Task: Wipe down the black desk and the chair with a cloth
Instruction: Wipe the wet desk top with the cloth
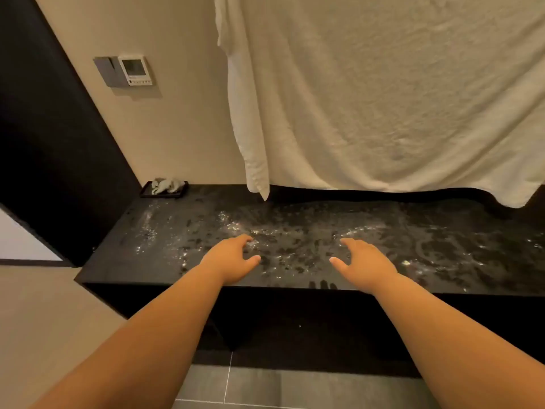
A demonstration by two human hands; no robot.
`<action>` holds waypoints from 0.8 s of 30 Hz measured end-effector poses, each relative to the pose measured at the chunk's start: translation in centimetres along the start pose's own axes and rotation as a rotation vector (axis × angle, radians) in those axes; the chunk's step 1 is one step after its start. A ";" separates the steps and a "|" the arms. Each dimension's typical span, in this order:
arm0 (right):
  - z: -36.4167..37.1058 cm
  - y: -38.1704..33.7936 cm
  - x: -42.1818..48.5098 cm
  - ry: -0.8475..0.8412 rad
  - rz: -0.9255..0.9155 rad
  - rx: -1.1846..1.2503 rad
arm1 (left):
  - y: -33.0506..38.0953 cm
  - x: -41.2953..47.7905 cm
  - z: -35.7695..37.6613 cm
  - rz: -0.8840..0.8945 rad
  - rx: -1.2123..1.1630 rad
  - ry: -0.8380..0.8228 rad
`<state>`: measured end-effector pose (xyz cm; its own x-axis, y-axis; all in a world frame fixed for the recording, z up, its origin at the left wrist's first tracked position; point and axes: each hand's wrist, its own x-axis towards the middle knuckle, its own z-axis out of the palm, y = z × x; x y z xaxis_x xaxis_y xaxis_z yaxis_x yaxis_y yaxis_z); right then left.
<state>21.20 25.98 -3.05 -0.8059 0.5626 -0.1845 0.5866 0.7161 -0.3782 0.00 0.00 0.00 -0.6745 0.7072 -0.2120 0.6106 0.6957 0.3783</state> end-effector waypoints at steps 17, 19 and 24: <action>2.2 -3.8 3.6 -0.120 -0.171 -0.087 | -4.5 -2.5 1.1 -0.176 -0.021 0.021; 3.0 -5.2 4.1 -0.135 -0.204 -0.085 | -6.0 -3.7 1.1 -0.219 -0.026 0.024; 5.6 -9.4 5.1 -0.180 -0.309 -0.094 | -10.0 -7.3 0.8 -0.331 -0.037 0.087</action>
<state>11.11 19.84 -5.55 -0.9427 0.2377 -0.2343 0.3109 0.8805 -0.3577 -0.89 -12.00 -2.98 -0.8671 0.4297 -0.2518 0.3386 0.8794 0.3346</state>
